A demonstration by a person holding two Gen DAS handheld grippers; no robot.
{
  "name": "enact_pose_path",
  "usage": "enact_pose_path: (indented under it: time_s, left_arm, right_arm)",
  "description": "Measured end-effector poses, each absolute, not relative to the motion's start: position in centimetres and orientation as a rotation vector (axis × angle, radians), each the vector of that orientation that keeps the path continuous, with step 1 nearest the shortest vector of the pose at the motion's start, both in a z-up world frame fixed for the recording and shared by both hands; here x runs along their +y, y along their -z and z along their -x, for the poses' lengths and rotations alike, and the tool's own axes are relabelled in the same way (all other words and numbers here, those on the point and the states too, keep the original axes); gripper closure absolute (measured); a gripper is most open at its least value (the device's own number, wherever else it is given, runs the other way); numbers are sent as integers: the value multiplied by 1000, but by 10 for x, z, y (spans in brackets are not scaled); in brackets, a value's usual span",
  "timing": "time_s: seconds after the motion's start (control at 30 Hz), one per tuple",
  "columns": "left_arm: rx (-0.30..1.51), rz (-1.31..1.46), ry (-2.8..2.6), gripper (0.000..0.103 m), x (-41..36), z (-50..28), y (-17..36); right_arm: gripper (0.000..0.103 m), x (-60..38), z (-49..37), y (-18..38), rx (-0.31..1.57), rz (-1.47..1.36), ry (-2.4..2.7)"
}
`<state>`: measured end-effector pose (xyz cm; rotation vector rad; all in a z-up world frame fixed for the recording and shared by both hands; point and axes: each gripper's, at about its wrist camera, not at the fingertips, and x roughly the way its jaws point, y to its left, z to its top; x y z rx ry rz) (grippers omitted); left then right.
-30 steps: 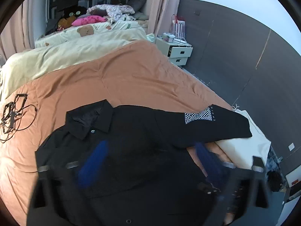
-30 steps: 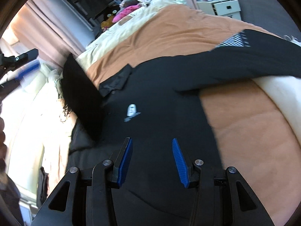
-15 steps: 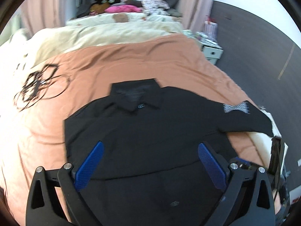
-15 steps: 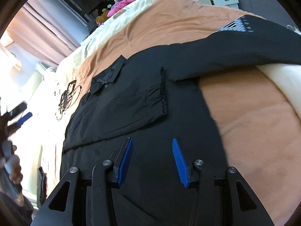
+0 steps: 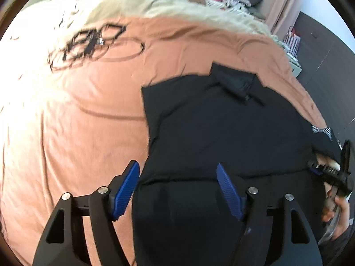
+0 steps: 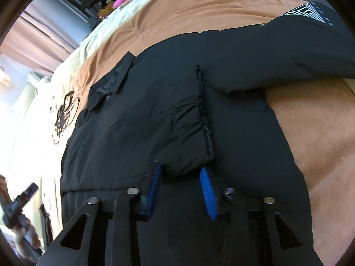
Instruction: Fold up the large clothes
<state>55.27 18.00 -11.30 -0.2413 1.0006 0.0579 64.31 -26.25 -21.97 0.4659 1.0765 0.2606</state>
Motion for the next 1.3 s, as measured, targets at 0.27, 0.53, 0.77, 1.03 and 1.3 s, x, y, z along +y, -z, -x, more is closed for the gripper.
enact_pose_path:
  time_s: [0.27, 0.53, 0.77, 1.03, 1.3]
  left_arm:
    - [1102, 247, -104, 62, 198, -560, 173]
    - [1110, 257, -148, 66, 207, -562, 188]
    - [1095, 283, -141, 66, 201, -558, 169]
    - [1046, 267, -70, 23, 164, -558, 138]
    - [1002, 212, 28, 20, 105, -569, 115]
  right_arm:
    - [90, -270, -664, 225, 1043, -512, -264]
    - [91, -265, -680, 221, 1022, -470, -271]
    - [64, -281, -679, 207, 1020, -455, -271]
    - [44, -355, -646, 161, 922, -434, -209]
    - [44, -476, -615, 137, 865, -511, -30]
